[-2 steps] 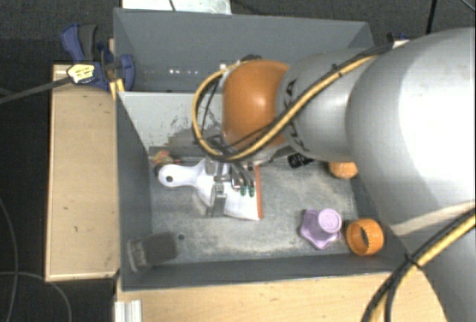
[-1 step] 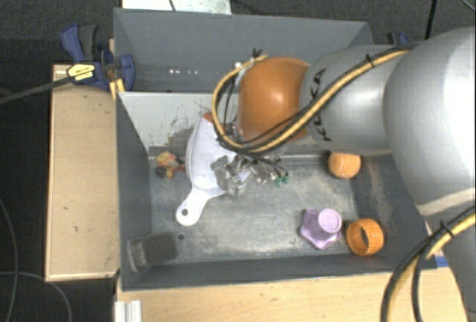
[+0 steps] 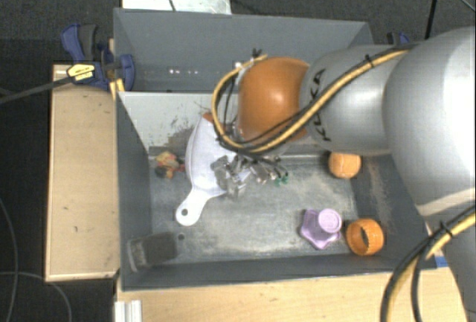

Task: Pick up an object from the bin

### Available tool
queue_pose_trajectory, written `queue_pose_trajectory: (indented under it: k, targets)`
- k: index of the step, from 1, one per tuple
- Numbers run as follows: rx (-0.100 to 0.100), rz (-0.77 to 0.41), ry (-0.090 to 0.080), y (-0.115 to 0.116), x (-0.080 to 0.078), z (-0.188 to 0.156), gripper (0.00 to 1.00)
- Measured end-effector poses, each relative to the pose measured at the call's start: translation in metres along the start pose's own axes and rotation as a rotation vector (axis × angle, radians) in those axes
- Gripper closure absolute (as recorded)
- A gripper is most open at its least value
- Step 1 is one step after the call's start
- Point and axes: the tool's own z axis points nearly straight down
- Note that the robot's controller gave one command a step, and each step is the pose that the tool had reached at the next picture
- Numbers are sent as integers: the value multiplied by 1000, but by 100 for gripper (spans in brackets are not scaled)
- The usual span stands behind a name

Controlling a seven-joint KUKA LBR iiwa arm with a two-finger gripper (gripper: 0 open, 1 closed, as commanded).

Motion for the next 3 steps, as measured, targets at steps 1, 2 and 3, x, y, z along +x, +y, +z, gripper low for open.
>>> queue_pose_trajectory:
  k: [1, 2, 3]
  targets:
    - [-1, -60, 2, -23, 19, -13, 100]
    - [-3, -210, 7, -41, 40, -61, 100]
    - [0, -121, -1, -49, 28, -152, 100]
